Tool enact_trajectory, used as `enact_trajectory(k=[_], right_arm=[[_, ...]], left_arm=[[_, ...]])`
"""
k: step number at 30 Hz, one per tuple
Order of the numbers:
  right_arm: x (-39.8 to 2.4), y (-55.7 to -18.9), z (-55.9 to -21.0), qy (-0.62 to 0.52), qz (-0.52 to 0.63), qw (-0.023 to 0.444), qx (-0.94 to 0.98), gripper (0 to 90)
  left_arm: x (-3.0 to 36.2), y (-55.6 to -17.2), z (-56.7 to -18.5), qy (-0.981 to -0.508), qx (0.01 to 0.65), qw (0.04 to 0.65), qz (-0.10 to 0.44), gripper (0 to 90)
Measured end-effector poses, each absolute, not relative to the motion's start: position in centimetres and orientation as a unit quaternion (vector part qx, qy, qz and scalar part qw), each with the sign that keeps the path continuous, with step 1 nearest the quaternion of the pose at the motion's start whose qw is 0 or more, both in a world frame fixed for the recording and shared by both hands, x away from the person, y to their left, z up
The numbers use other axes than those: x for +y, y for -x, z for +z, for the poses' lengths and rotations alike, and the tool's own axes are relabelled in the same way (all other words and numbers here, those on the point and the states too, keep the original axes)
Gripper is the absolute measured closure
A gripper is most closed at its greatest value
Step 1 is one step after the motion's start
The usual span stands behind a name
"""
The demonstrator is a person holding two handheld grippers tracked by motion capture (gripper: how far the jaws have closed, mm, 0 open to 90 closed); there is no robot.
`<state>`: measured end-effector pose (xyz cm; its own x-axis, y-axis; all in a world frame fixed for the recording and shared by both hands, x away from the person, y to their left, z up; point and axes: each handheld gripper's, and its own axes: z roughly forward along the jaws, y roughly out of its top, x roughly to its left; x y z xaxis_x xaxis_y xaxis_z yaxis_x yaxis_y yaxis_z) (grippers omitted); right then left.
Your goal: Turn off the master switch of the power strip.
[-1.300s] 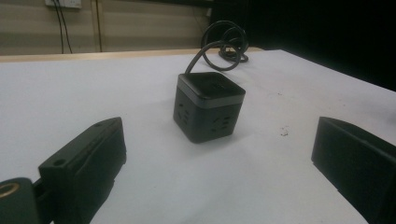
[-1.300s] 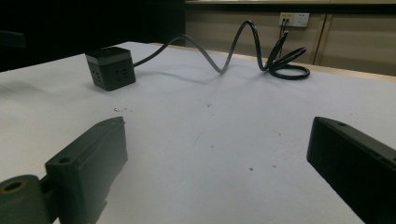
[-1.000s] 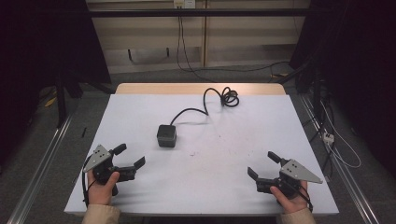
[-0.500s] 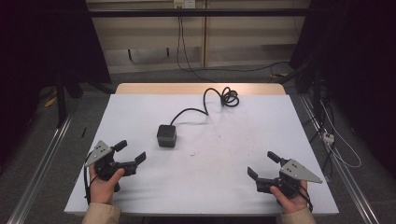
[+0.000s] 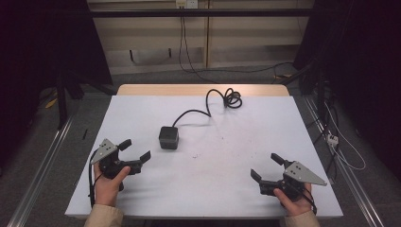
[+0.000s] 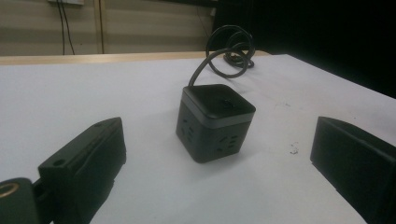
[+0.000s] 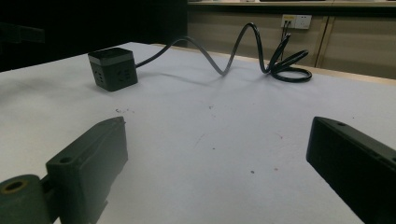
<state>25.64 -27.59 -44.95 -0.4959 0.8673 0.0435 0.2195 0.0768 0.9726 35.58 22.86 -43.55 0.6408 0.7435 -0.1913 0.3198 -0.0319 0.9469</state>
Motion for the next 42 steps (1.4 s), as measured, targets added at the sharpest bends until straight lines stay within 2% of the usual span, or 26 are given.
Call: enact_trajectory(k=[42], right_arm=[[-27.7, -25.6, -44.9, -0.402, 0.546, 0.301, 0.67, 5.2]], left_arm=[[21.0, -37.8, -43.1, -0.697, 0.384, 0.581, 0.169, 4.6]])
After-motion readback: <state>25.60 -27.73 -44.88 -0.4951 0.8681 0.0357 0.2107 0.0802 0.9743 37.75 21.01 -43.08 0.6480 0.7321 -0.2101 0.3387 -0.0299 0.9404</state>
